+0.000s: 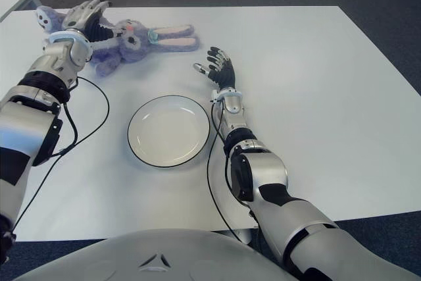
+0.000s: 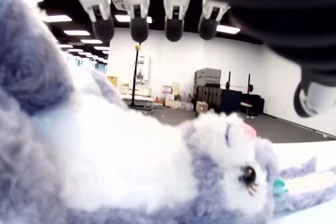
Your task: Put the doll into the plate.
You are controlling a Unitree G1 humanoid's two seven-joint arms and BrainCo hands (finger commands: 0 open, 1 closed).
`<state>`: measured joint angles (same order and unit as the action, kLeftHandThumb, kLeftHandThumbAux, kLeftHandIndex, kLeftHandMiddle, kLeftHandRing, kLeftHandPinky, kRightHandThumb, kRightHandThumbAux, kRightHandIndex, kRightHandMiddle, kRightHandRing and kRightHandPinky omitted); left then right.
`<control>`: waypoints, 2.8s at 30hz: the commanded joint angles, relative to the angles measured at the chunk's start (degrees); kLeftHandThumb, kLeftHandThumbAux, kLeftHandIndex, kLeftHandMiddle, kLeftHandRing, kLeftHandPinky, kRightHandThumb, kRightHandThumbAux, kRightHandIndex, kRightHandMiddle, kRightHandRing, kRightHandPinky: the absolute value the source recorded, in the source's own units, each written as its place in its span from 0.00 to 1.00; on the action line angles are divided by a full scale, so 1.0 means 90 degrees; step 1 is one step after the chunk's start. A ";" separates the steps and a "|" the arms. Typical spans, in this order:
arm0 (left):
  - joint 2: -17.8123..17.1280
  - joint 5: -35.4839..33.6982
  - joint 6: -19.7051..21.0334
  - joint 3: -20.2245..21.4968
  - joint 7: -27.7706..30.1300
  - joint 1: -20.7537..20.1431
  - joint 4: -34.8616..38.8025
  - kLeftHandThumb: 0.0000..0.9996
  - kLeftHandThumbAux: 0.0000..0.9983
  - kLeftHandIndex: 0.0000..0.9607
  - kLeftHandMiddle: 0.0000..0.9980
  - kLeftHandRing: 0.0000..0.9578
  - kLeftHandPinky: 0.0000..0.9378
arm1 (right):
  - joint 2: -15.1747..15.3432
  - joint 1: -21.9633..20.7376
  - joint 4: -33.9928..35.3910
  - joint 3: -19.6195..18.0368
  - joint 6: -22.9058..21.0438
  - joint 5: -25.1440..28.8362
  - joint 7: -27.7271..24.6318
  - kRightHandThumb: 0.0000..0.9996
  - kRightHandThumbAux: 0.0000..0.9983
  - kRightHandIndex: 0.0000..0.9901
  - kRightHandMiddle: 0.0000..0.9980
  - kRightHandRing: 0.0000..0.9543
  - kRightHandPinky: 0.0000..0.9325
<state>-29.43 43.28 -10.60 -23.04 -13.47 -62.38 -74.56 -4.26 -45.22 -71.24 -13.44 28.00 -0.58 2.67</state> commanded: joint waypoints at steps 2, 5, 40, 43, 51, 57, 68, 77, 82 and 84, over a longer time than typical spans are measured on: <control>0.0137 0.0012 0.0031 -0.0216 0.0321 0.0104 -0.0237 0.25 0.35 0.00 0.00 0.02 0.07 | -0.0699 0.1271 -0.0794 -0.0039 -0.0795 -0.0011 0.0068 0.09 0.92 0.18 0.21 0.20 0.20; 0.0167 0.0030 0.0083 -0.0274 0.0322 0.0162 -0.0310 0.25 0.35 0.00 0.01 0.03 0.08 | -0.0699 0.1276 -0.0794 -0.0025 -0.0792 -0.0025 0.0084 0.09 0.92 0.18 0.22 0.20 0.20; 0.0336 -0.0138 0.0578 -0.0281 0.0340 0.0726 -0.0540 0.42 0.35 0.04 0.03 0.05 0.09 | -0.0678 0.1360 -0.0784 0.0120 -0.0659 -0.0188 0.0286 0.13 0.94 0.20 0.24 0.23 0.22; 0.0348 -0.0154 0.0616 -0.0252 0.0308 0.0742 -0.0542 0.46 0.36 0.06 0.04 0.06 0.09 | -0.0677 0.1364 -0.0784 0.0119 -0.0663 -0.0192 0.0301 0.13 0.94 0.20 0.25 0.23 0.22; 0.0427 -0.0280 0.0737 -0.0086 0.0195 0.0843 -0.0565 0.60 0.43 0.10 0.09 0.09 0.15 | -0.0676 0.1346 -0.0783 0.0104 -0.0680 -0.0182 0.0299 0.15 0.94 0.22 0.25 0.24 0.24; 0.0436 -0.0295 0.0783 -0.0052 0.0106 0.0886 -0.0569 0.66 0.45 0.13 0.11 0.12 0.18 | -0.0680 0.1333 -0.0785 0.0092 -0.0704 -0.0171 0.0297 0.16 0.93 0.22 0.25 0.24 0.23; 0.0452 -0.0269 0.0967 -0.0015 -0.0011 0.1001 -0.0597 0.68 0.47 0.10 0.12 0.12 0.16 | -0.0684 0.1366 -0.0781 0.0109 -0.0621 -0.0189 0.0286 0.13 0.93 0.23 0.26 0.23 0.22; 0.0541 -0.0436 0.1035 0.0188 -0.0263 0.1144 -0.0596 0.72 0.66 0.41 0.25 0.22 0.28 | -0.0676 0.1390 -0.0777 0.0159 -0.0601 -0.0229 0.0304 0.10 0.93 0.23 0.25 0.22 0.20; 0.0559 -0.0499 0.0927 0.0270 -0.0423 0.1268 -0.0582 0.73 0.68 0.45 0.32 0.27 0.29 | -0.0679 0.1391 -0.0776 0.0164 -0.0614 -0.0220 0.0312 0.10 0.93 0.23 0.25 0.22 0.21; 0.0565 -0.0521 0.0894 0.0304 -0.0459 0.1299 -0.0580 0.74 0.68 0.45 0.37 0.33 0.34 | -0.0682 0.1391 -0.0775 0.0167 -0.0608 -0.0214 0.0317 0.10 0.93 0.24 0.26 0.23 0.22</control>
<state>-26.33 40.26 -3.35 -21.13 -19.38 -57.28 -76.91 -4.26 -45.21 -71.16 -11.67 28.07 -2.32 4.50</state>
